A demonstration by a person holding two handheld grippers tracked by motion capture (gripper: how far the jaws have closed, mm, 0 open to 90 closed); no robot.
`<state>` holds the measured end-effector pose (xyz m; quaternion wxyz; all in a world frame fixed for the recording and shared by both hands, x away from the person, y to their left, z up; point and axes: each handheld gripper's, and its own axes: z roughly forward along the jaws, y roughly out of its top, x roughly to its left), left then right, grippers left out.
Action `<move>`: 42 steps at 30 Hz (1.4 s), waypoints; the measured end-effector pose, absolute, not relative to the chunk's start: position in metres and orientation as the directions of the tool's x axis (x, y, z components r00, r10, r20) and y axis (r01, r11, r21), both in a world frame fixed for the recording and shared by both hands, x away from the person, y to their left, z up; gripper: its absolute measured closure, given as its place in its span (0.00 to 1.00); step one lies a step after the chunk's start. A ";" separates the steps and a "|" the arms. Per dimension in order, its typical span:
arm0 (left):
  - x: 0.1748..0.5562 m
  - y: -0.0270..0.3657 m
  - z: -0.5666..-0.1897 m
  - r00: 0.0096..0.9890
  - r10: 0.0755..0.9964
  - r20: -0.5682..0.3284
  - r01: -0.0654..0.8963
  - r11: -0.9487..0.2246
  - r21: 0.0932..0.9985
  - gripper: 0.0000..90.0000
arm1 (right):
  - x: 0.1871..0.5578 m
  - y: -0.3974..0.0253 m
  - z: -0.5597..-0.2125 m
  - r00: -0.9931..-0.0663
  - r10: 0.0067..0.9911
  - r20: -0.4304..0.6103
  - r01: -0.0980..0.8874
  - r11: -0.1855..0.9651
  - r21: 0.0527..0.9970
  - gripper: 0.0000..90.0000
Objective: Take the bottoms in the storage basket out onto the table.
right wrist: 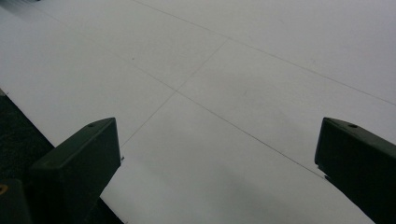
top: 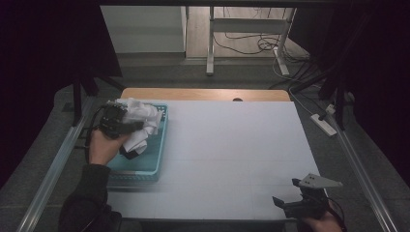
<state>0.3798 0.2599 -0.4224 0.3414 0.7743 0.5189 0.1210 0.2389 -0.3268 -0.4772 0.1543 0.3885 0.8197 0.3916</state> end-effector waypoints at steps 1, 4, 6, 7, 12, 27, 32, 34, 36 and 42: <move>0.379 0.259 -0.421 0.436 0.884 -0.167 0.718 -0.230 0.657 0.70 | 0.239 -0.327 -0.477 -0.651 0.758 0.051 0.516 0.392 0.762 0.00; 0.377 0.255 -0.416 0.446 0.880 -0.161 0.708 -0.237 0.665 0.70 | 0.239 -0.327 -0.477 -0.651 0.758 0.051 0.516 0.392 0.762 0.00; 0.376 0.252 -0.414 0.451 0.879 -0.156 0.704 -0.243 0.668 0.70 | 0.239 -0.327 -0.477 -0.651 0.757 0.052 0.517 0.392 0.761 0.00; 0.376 0.250 -0.412 0.456 0.876 -0.154 0.700 -0.247 0.671 0.70 | 0.239 -0.327 -0.477 -0.651 0.757 0.052 0.517 0.392 0.761 0.00; 0.373 0.244 -0.406 0.469 0.871 -0.146 0.684 -0.254 0.684 0.70 | 0.239 -0.327 -0.477 -0.652 0.757 0.053 0.517 0.392 0.761 0.00; 0.366 0.219 -0.390 0.532 0.837 -0.128 0.647 -0.304 0.699 0.70 | 0.239 -0.327 -0.477 -0.653 0.756 0.052 0.517 0.394 0.760 0.00; 0.366 0.210 -0.389 0.547 0.828 -0.122 0.640 -0.320 0.699 0.70 | 0.239 -0.327 -0.477 -0.652 0.756 0.053 0.517 0.393 0.760 0.00; 0.366 0.206 -0.388 0.556 0.822 -0.119 0.635 -0.328 0.700 0.70 | 0.239 -0.327 -0.477 -0.652 0.756 0.053 0.518 0.393 0.760 0.00; 0.366 0.202 -0.387 0.565 0.816 -0.120 0.630 -0.332 0.702 0.70 | 0.239 -0.327 -0.477 -0.652 0.756 0.053 0.518 0.393 0.760 0.00; 0.367 0.187 -0.385 0.596 0.796 -0.111 0.613 -0.361 0.703 0.70 | 0.239 -0.326 -0.477 -0.652 0.757 0.053 0.520 0.394 0.758 0.00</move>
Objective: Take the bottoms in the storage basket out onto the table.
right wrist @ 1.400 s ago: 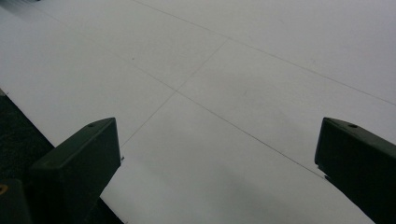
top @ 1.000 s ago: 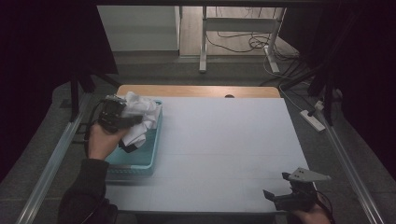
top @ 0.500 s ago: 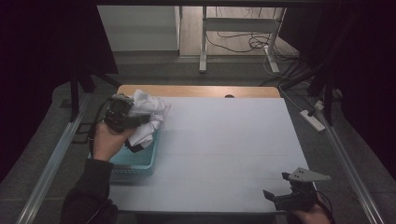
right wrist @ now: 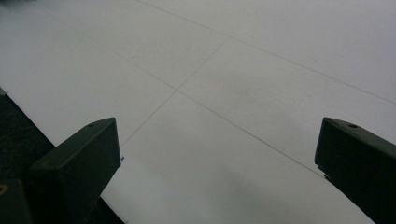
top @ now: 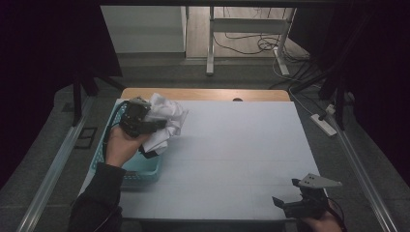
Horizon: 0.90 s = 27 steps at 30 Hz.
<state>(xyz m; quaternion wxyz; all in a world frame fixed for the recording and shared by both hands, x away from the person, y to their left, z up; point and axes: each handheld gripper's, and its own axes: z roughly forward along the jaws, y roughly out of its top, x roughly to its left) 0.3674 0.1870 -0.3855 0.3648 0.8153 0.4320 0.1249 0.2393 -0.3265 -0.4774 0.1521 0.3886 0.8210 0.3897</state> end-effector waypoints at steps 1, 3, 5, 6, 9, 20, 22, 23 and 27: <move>0.368 0.185 -0.386 0.598 0.794 -0.111 0.613 -0.364 0.701 0.70 | 0.239 -0.327 -0.477 -0.652 0.757 0.053 0.519 0.394 0.758 0.00; 0.369 0.180 -0.386 0.605 0.789 -0.106 0.611 -0.375 0.697 0.70 | 0.239 -0.327 -0.477 -0.652 0.757 0.054 0.520 0.394 0.758 0.00; 0.370 0.175 -0.387 0.613 0.783 -0.105 0.608 -0.383 0.696 0.70 | 0.239 -0.327 -0.477 -0.652 0.757 0.054 0.520 0.394 0.758 0.00; 0.371 0.173 -0.387 0.617 0.780 -0.105 0.606 -0.387 0.695 0.70 | 0.239 -0.327 -0.477 -0.652 0.756 0.054 0.520 0.394 0.758 0.00; 0.372 0.166 -0.388 0.626 0.773 -0.107 0.603 -0.393 0.694 0.70 | 0.239 -0.327 -0.477 -0.652 0.756 0.054 0.520 0.395 0.758 0.00; 0.377 0.143 -0.389 0.668 0.735 -0.120 0.582 -0.415 0.700 0.70 | 0.240 -0.326 -0.478 -0.653 0.756 0.054 0.521 0.396 0.756 0.00; 0.378 0.138 -0.390 0.677 0.726 -0.120 0.578 -0.424 0.697 0.70 | 0.240 -0.326 -0.478 -0.652 0.756 0.055 0.522 0.396 0.756 0.00; 0.378 0.136 -0.390 0.680 0.723 -0.120 0.576 -0.427 0.697 0.70 | 0.240 -0.326 -0.478 -0.653 0.756 0.055 0.522 0.396 0.756 0.00; 0.379 0.127 -0.393 0.691 0.713 -0.117 0.571 -0.439 0.694 0.70 | 0.240 -0.326 -0.478 -0.653 0.755 0.054 0.521 0.397 0.755 0.00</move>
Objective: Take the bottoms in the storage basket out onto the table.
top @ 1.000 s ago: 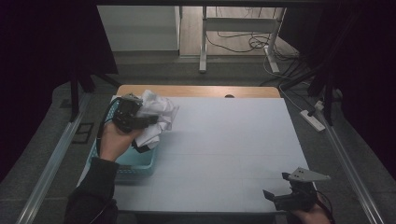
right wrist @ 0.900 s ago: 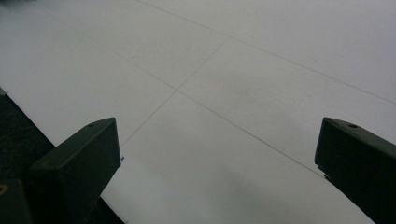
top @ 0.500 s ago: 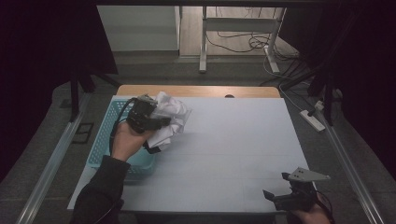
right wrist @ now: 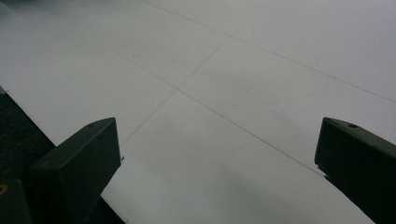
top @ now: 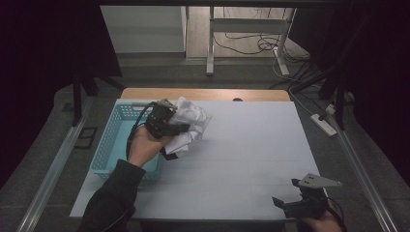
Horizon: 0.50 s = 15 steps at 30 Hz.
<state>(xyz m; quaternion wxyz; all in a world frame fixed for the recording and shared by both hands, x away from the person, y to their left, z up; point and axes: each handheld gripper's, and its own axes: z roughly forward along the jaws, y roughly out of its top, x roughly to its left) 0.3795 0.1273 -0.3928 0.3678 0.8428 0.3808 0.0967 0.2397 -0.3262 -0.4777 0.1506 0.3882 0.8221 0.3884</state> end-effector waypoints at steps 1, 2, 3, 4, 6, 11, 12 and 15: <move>0.380 0.125 -0.393 0.694 0.711 -0.117 0.569 -0.442 0.693 0.70 | 0.240 -0.326 -0.478 -0.653 0.755 0.054 0.522 0.397 0.755 0.00; 0.380 0.124 -0.394 0.697 0.708 -0.116 0.568 -0.446 0.692 0.70 | 0.240 -0.326 -0.478 -0.653 0.755 0.054 0.522 0.397 0.755 0.00; 0.381 0.121 -0.395 0.701 0.704 -0.119 0.567 -0.447 0.692 0.70 | 0.240 -0.326 -0.478 -0.653 0.755 0.054 0.522 0.397 0.755 0.00; 0.381 0.120 -0.395 0.703 0.701 -0.119 0.567 -0.451 0.690 0.70 | 0.240 -0.326 -0.478 -0.653 0.755 0.054 0.523 0.397 0.754 0.00; 0.382 0.116 -0.397 0.710 0.694 -0.119 0.563 -0.458 0.688 0.70 | 0.240 -0.326 -0.478 -0.653 0.756 0.054 0.523 0.398 0.754 0.00; 0.385 0.106 -0.402 0.721 0.682 -0.127 0.560 -0.464 0.686 0.70 | 0.240 -0.326 -0.478 -0.653 0.755 0.053 0.523 0.400 0.753 0.00; 0.386 0.104 -0.403 0.722 0.680 -0.128 0.560 -0.466 0.685 0.70 | 0.240 -0.326 -0.478 -0.653 0.755 0.054 0.524 0.399 0.753 0.00; 0.389 0.099 -0.406 0.728 0.673 -0.132 0.559 -0.471 0.682 0.70 | 0.240 -0.326 -0.478 -0.653 0.755 0.054 0.523 0.399 0.753 0.00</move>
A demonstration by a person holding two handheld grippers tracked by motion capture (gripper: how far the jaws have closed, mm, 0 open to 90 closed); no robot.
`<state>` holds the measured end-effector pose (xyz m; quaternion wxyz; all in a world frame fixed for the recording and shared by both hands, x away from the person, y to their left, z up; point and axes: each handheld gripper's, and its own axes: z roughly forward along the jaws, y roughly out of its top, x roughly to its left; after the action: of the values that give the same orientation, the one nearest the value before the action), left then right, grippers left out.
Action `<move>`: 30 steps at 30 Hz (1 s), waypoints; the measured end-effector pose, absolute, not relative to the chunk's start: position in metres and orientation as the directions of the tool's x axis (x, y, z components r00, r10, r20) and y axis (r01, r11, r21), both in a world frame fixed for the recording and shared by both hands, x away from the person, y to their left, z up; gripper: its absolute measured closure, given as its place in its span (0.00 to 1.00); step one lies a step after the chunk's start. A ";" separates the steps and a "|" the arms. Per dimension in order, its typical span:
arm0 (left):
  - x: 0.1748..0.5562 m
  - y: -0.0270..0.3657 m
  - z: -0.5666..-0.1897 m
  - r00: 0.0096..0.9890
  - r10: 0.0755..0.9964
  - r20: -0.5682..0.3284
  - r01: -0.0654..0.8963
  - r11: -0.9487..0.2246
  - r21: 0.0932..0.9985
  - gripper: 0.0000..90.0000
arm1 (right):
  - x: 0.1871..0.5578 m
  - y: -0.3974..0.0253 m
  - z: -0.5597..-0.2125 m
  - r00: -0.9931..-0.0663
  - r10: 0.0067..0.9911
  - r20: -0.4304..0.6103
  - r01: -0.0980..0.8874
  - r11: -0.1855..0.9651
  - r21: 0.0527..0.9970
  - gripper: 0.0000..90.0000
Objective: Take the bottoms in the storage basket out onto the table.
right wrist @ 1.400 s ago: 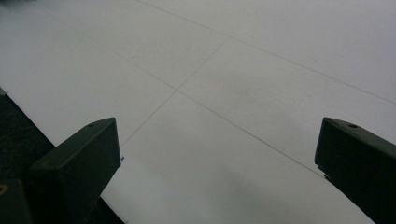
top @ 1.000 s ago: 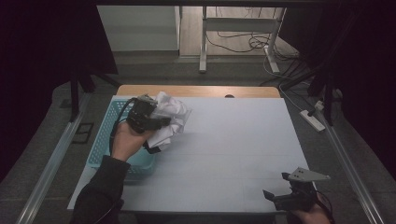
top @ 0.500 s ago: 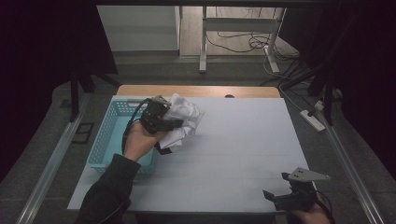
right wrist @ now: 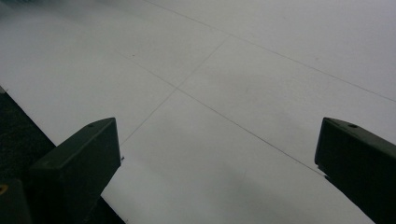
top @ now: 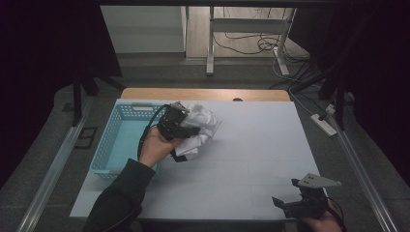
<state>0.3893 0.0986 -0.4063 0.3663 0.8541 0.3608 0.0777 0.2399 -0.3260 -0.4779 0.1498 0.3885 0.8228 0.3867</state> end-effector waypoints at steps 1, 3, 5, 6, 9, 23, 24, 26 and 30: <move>0.390 0.097 -0.408 0.729 0.671 -0.133 0.560 -0.473 0.681 0.70 | 0.240 -0.326 -0.478 -0.653 0.755 0.055 0.524 0.398 0.753 0.00; 0.392 0.094 -0.410 0.732 0.668 -0.136 0.560 -0.475 0.679 0.70 | 0.240 -0.326 -0.478 -0.653 0.755 0.055 0.524 0.399 0.753 0.00; 0.395 0.089 -0.414 0.734 0.664 -0.141 0.562 -0.478 0.676 0.70 | 0.240 -0.326 -0.478 -0.654 0.755 0.054 0.523 0.399 0.753 0.00; 0.396 0.087 -0.415 0.734 0.664 -0.142 0.562 -0.477 0.676 0.70 | 0.240 -0.326 -0.478 -0.654 0.755 0.054 0.523 0.399 0.753 0.00; 0.398 0.082 -0.418 0.740 0.658 -0.138 0.559 -0.488 0.670 0.70 | 0.240 -0.326 -0.478 -0.653 0.755 0.055 0.524 0.398 0.753 0.00; 0.407 0.055 -0.433 0.763 0.635 -0.121 0.533 -0.512 0.673 0.70 | 0.240 -0.327 -0.478 -0.655 0.753 0.059 0.521 0.394 0.757 0.00; 0.408 0.053 -0.435 0.764 0.634 -0.117 0.531 -0.516 0.672 0.70 | 0.240 -0.327 -0.478 -0.656 0.753 0.060 0.521 0.394 0.757 0.00; 0.409 0.050 -0.439 0.763 0.636 -0.116 0.534 -0.519 0.668 0.70 | 0.240 -0.327 -0.478 -0.657 0.752 0.060 0.521 0.395 0.757 0.00; 0.411 0.043 -0.447 0.763 0.637 -0.109 0.536 -0.530 0.657 0.70 | 0.240 -0.327 -0.478 -0.657 0.752 0.062 0.522 0.393 0.757 0.00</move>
<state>0.4109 0.0431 -0.4472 0.3490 0.8717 0.3364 0.0719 0.2396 -0.3273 -0.4776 0.1468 0.3874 0.8216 0.3917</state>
